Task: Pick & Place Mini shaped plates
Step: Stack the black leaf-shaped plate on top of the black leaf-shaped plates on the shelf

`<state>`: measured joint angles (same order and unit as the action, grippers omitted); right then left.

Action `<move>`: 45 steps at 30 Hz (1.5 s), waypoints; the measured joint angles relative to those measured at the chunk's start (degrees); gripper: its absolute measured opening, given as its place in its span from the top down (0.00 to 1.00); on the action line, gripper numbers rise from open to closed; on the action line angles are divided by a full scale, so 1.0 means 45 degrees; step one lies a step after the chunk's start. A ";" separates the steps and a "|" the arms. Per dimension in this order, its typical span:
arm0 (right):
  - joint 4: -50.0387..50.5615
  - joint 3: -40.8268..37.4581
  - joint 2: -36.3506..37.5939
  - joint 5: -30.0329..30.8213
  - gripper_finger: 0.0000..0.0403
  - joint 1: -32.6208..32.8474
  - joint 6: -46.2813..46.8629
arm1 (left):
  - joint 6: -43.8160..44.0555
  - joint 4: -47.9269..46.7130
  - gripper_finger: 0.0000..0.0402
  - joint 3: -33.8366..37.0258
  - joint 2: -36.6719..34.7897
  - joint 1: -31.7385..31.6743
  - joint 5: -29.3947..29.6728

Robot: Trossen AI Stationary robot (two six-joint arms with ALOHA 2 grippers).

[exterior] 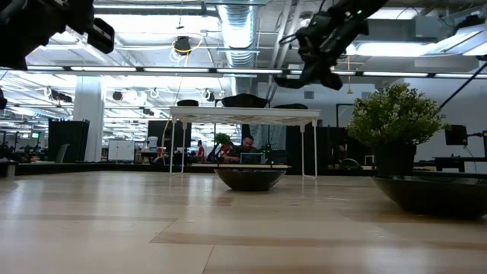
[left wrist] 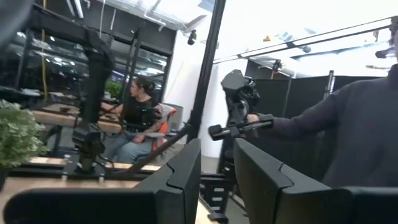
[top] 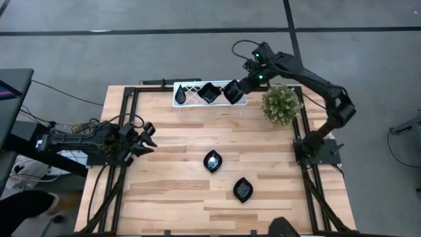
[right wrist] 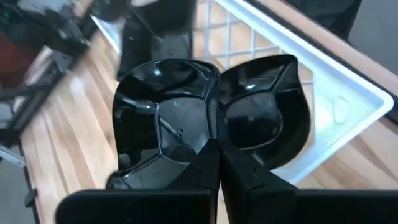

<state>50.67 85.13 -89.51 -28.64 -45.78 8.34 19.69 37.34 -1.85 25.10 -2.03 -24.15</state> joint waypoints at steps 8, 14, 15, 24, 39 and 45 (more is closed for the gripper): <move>0.2790 0.3145 -0.2415 0.0093 1.00 -0.0220 -0.1909 | -0.0200 0.0005 0.76 0.0000 0.0000 -0.0085 -0.0488; 0.4429 0.4848 -0.3559 0.0097 1.00 -0.0565 -0.3255 | -0.0773 -0.0013 0.76 0.0000 0.0115 -0.0085 0.0305; 0.4586 0.4955 -0.3694 0.0099 1.00 -0.0651 -0.3442 | -0.0797 -0.0080 0.76 0.0000 0.0129 -0.0085 0.0321; 0.4784 0.4997 -0.4385 0.0099 1.00 -0.0946 -0.3950 | -0.0799 -0.0186 0.76 0.0000 0.0316 -0.0085 0.0401; 0.4478 0.5002 -0.4353 0.0107 1.00 -0.0996 -0.4323 | -0.0751 -0.0175 0.76 0.0000 0.0316 -0.0085 0.0411; 0.4158 0.5002 -0.4353 0.0134 0.95 -0.1011 -0.4323 | -0.0746 -0.0175 0.76 0.0000 0.0316 -0.0085 0.0411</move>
<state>69.38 107.63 -109.10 -28.04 -50.33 -11.11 16.34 36.56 -1.85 26.52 -2.42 -22.31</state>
